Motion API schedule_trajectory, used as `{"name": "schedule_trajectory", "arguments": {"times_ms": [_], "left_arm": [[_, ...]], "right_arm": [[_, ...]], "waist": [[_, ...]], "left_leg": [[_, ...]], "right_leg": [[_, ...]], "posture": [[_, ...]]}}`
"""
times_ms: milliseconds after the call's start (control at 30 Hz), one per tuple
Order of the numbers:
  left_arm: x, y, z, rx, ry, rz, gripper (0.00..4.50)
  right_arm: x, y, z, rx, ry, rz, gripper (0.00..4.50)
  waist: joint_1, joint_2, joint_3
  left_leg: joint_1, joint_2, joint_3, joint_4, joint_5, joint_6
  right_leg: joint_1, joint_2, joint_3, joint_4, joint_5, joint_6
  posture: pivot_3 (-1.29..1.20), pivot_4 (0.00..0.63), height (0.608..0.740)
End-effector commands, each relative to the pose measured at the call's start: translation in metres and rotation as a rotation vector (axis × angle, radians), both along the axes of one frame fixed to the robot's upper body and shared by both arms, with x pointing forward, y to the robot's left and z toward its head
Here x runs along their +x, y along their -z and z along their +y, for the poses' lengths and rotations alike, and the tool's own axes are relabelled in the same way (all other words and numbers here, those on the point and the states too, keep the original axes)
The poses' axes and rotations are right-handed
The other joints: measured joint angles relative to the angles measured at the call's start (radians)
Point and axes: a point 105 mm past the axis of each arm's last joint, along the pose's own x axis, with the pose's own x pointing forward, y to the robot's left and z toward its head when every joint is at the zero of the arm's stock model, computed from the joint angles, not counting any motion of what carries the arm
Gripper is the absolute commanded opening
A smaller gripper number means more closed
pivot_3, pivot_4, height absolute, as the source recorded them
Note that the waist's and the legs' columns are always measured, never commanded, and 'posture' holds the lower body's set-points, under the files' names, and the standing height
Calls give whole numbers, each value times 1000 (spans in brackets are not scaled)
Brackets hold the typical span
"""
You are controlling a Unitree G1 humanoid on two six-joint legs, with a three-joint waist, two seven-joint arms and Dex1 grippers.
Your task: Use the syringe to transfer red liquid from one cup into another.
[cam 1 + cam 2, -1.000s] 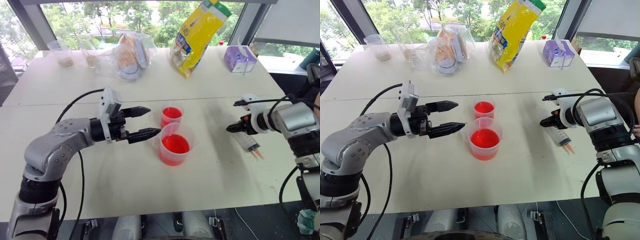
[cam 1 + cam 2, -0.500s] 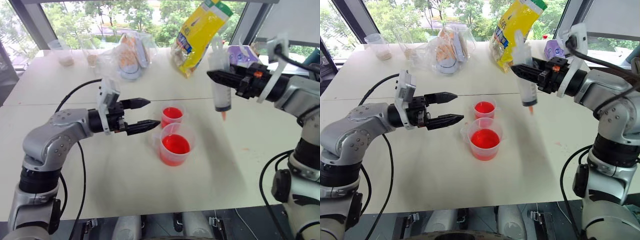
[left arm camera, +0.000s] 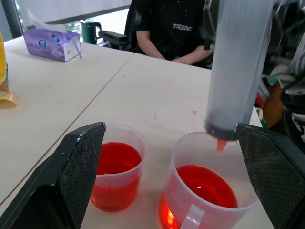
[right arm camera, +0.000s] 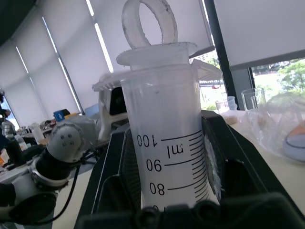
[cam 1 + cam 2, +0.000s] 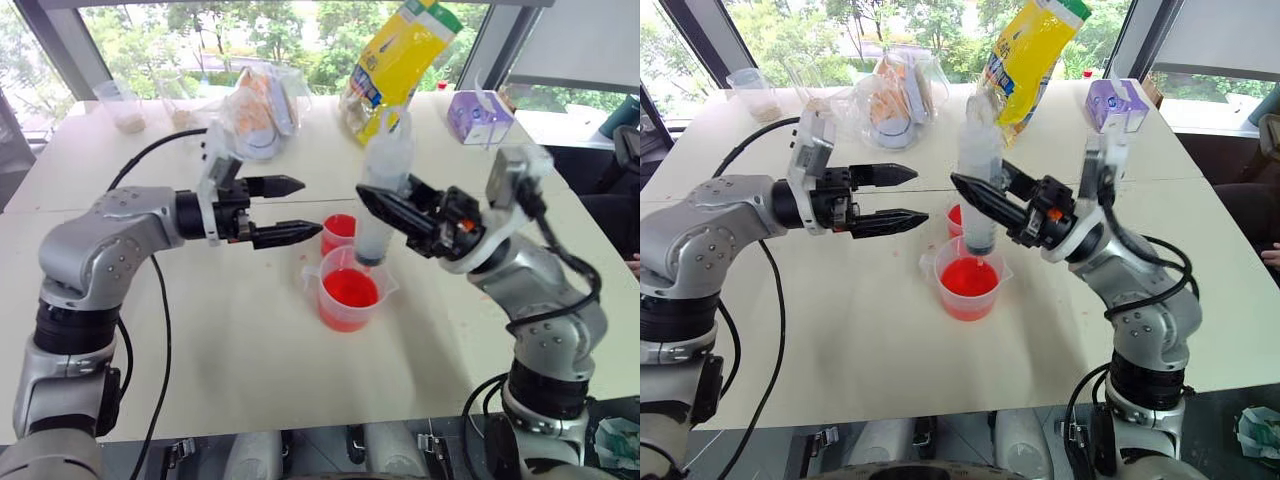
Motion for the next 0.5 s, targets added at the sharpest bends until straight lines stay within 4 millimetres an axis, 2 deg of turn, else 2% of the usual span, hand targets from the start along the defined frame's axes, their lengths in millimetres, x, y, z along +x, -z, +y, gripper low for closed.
{"name": "schedule_trajectory", "arguments": {"times_ms": [33,233,367,500], "left_arm": [[-5,-15,-2,4,10,-52,4500],[-6,-16,-2,5,8,-45,4500],[-9,-20,-7,-28,23,-41,4500],[-8,-16,-10,-32,23,-46,4500]], "right_arm": [[2,29,7,-37,-4,-30,1382],[3,58,13,-99,-8,-40,1382],[1,66,13,-135,-16,-53,1382],[-1,69,14,-154,-25,-61,1382]], "waist": [[0,0,0],[2,0,0],[2,0,0],[2,0,0]], "left_leg": [[0,0,0,0,0,0],[0,-1,0,0,0,0],[0,0,0,0,0,-1],[1,0,0,0,0,-1]], "right_leg": [[0,0,0,0,0,0],[0,-1,0,0,0,0],[0,0,0,0,0,0],[1,0,0,0,0,0]], "posture": [[0,150,740],[0,150,740],[0,150,740],[0,150,740]]}}
